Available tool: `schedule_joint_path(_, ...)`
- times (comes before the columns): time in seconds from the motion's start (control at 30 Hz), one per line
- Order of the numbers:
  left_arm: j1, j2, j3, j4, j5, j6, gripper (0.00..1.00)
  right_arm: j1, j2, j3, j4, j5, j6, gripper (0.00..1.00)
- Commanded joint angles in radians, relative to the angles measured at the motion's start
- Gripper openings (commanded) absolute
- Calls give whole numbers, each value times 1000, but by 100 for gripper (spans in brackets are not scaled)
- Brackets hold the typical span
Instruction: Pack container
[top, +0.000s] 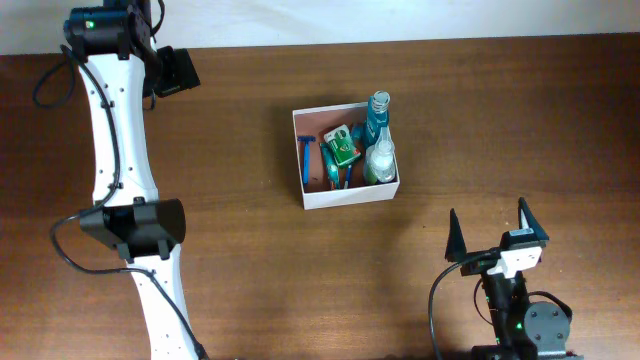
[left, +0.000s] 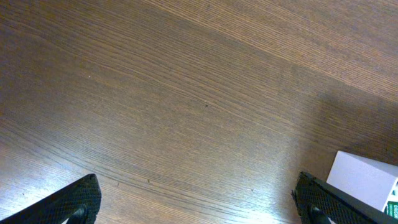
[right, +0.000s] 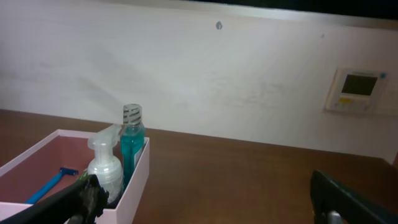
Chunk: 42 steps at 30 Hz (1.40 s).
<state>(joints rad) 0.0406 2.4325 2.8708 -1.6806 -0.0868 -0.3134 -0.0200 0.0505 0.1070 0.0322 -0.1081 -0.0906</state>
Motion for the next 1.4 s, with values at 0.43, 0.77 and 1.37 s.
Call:
schedule_joint_path(0.43,3,-11,14,0,-8,5,99,-6,-47,-101,-33,-12,-6,98)
schedule_joint_path(0.77,3,-11,14,0,-8,5,99,-6,-47,-101,-100,-12,-6,98)
schedule_joint_path(1.37,3,-11,14,0,-8,5,99,-6,-47,-101,-100,-12,-7,98)
